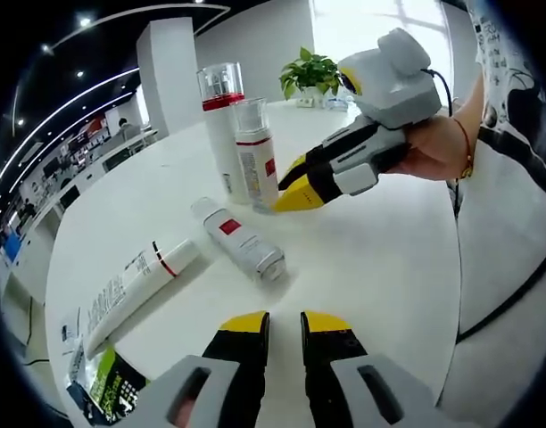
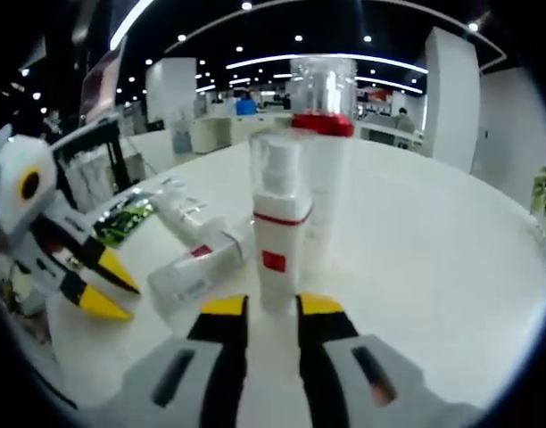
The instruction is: Arrange the skincare products in the storage area until every visible bottle or jar stands upright without overlapping.
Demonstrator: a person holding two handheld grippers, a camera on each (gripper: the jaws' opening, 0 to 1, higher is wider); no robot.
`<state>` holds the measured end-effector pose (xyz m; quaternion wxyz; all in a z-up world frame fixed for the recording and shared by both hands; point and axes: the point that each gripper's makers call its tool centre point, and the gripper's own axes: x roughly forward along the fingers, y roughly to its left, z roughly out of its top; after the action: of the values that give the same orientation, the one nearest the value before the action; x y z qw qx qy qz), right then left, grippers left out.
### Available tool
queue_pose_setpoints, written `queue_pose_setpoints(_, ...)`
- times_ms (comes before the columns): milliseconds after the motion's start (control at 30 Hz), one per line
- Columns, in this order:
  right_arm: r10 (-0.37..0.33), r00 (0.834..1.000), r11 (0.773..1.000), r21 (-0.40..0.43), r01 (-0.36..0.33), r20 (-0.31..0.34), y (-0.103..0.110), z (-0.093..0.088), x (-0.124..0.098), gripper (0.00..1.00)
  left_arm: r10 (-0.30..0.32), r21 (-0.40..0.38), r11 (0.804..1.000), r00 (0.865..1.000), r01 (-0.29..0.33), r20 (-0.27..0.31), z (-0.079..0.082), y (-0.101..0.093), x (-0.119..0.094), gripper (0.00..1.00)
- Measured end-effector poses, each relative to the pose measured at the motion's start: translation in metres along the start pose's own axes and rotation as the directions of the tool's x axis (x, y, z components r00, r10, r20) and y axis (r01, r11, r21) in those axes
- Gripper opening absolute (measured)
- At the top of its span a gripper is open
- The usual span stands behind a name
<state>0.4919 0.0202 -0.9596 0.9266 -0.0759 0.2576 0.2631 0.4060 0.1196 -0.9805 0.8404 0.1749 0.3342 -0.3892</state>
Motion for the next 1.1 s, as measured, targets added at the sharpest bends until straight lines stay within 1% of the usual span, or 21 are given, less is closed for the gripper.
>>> queue_pose_setpoints(100, -0.035, 0.999, 0.998, 0.043, 0.034, 0.023, -0.008, 0.009, 0.001, 0.21, -0.003, -0.007, 1.000, 1.000, 0.003, 0.002, 0.000, 0.000, 0.000, 0.15)
queue_pose_setpoints(233, -0.032, 0.999, 0.994, 0.107, 0.029, 0.032, -0.007, 0.018, 0.006, 0.28, -0.004, -0.017, 1.000, 1.000, 0.004, 0.006, 0.001, 0.001, 0.001, 0.15)
queue_pose_setpoints(333, -0.043, 0.999, 0.990, 0.134, 0.039, 0.032, -0.005, 0.020, 0.008, 0.30, -0.003, -0.013, 1.000, 1.000, 0.003, 0.005, 0.001, 0.001, 0.002, 0.15)
queue_pose_setpoints(467, -0.061, 0.998, 0.984, 0.168, 0.056, 0.021, -0.004, 0.021, 0.011, 0.30, -0.003, -0.023, 1.000, 1.000, 0.003, 0.011, 0.001, 0.000, 0.002, 0.15)
queue_pose_setpoints(567, -0.083, 0.996, 0.981, 0.175, 0.078, 0.022, -0.008, 0.022, 0.011, 0.22, -0.002, -0.029, 1.000, 1.000, 0.002, 0.016, 0.000, 0.000, 0.002, 0.15)
queue_pose_setpoints(633, -0.098, 0.995, 0.980, 0.174, 0.093, 0.021, -0.010, 0.022, 0.011, 0.20, -0.002, -0.030, 1.000, 1.000, 0.002, 0.018, 0.000, 0.000, 0.002, 0.15)
queue_pose_setpoints(800, -0.114, 0.993, 0.983, 0.147, 0.110, 0.020, -0.011, 0.021, 0.009, 0.19, -0.010, -0.030, 0.999, 1.000, 0.010, 0.019, 0.000, 0.000, 0.002, 0.15)
queue_pose_setpoints(1100, -0.143, 0.990, 0.981, 0.135, 0.139, 0.015, -0.017, 0.017, 0.003, 0.19, -0.017, -0.019, 1.000, 1.000, 0.017, 0.019, 0.000, 0.001, 0.002, 0.15)
